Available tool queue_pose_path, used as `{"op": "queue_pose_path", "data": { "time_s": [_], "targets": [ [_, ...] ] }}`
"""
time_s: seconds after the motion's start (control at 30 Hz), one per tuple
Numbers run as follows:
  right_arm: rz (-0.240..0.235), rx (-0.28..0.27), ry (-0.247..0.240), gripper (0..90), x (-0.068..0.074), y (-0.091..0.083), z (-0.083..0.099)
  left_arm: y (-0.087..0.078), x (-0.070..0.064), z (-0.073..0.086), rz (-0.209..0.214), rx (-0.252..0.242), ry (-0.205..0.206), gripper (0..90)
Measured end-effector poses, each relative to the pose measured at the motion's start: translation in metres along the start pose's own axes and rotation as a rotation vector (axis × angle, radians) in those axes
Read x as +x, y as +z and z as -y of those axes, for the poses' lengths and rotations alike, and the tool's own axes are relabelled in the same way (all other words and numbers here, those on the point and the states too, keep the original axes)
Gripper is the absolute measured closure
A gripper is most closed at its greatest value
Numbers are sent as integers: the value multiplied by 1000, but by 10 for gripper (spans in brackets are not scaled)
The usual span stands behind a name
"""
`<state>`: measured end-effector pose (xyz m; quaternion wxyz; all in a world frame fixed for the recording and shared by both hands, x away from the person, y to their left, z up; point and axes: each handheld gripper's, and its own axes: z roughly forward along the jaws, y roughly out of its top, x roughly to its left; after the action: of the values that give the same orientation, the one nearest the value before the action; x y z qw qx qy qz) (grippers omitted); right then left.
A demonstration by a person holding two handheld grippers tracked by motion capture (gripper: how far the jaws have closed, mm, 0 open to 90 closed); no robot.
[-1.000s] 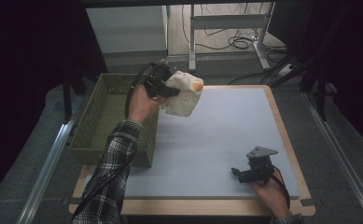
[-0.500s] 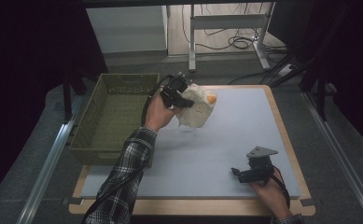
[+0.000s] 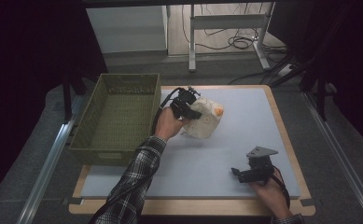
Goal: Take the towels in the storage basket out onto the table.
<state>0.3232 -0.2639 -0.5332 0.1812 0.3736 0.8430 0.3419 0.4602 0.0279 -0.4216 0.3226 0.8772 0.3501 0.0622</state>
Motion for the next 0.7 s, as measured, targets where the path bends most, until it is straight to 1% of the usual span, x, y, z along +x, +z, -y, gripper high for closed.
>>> {"op": "queue_pose_path", "data": {
  "time_s": [0.03,0.07,0.13,0.17,0.3,0.37,0.5,0.57,0.6,0.63,0.67,0.7],
  "targets": [
    [-1,0,0,50,0,0,0,7,-2,3,8,4,-3,747],
    [-1,0,0,50,0,0,0,7,-2,3,8,4,-3,746],
    [0,0,-1,50,0,0,0,17,-4,8,24,9,-7,742],
    [0,0,-1,50,0,0,0,17,-4,8,24,9,-7,740],
    [-2,1,1,50,0,0,0,29,-9,14,34,19,-6,731],
    [-1,1,0,50,0,0,0,35,-11,17,43,18,-12,726],
    [0,0,-1,50,0,0,0,47,-17,23,53,29,-3,711],
    [-1,0,0,50,0,0,0,53,-20,26,53,34,8,704],
    [-1,1,0,50,0,0,0,61,-24,29,56,38,11,695],
    [-1,0,-1,50,0,0,0,65,-26,31,57,41,8,691],
    [-1,0,-1,50,0,0,0,65,-26,31,57,41,8,686],
    [0,0,0,50,0,0,0,69,-27,32,55,49,13,679]
  ]
}}
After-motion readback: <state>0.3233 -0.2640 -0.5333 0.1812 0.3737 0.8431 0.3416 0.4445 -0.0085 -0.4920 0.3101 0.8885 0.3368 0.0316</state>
